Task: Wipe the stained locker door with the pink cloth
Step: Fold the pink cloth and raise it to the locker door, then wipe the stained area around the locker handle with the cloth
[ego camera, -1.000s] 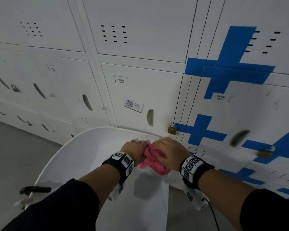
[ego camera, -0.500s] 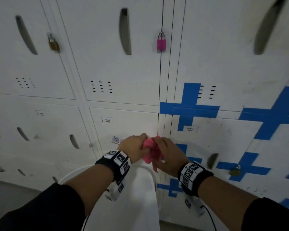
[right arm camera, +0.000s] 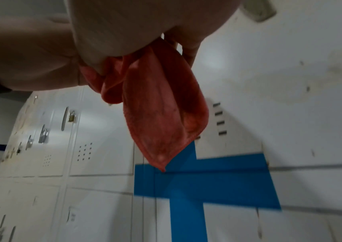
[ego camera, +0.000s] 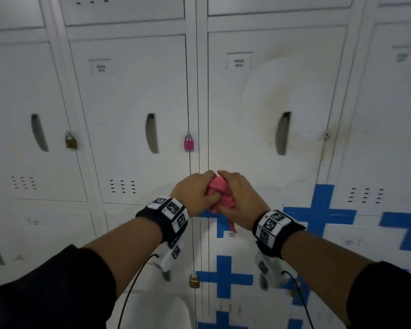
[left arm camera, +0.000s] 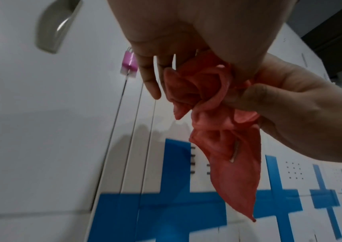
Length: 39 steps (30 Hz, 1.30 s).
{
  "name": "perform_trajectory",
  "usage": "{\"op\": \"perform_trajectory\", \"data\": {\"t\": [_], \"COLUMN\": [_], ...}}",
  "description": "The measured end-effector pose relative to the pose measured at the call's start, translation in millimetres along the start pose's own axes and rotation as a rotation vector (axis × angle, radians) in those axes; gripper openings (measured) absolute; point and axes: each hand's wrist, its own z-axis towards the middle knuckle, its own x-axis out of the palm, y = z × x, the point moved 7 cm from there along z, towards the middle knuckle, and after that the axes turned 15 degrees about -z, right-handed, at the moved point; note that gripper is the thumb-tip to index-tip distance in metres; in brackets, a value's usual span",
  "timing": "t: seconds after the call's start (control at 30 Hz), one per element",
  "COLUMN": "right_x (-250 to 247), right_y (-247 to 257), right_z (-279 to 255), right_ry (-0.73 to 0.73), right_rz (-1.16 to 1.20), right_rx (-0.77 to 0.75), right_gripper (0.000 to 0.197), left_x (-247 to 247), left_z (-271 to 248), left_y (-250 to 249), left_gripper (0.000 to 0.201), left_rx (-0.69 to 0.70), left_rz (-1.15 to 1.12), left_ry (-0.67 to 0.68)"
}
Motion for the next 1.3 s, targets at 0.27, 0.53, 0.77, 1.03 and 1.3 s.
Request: {"op": "perform_trajectory", "data": {"t": [0.27, 0.53, 0.77, 1.03, 1.3], "right_x": [-78, -133, -176, -247, -229], "right_y": [-8, -24, -42, -75, -129], "right_z": [36, 43, 44, 62, 69], "right_ry": [-0.131, -0.286, -0.498, -0.692, -0.495], "right_rz": [-0.096, -0.218, -0.341, -0.522, -0.464], "right_rx": [-0.056, -0.041, -0.001, 0.093, 0.254], "right_gripper": [0.054, 0.049, 0.036, 0.041, 0.053], "left_x": [-44, -54, -44, -37, -7], "left_z": [43, 58, 71, 95, 102], "left_y": [-70, -118, -118, -83, -39], "left_gripper": [0.039, 0.065, 0.089, 0.097, 0.112], "left_rx": [0.139, 0.322, 0.304, 0.138, 0.025], "left_rz": [-0.092, 0.086, 0.274, 0.497, 0.580], "left_ry": [-0.145, -0.234, -0.300, -0.270, -0.203]}}
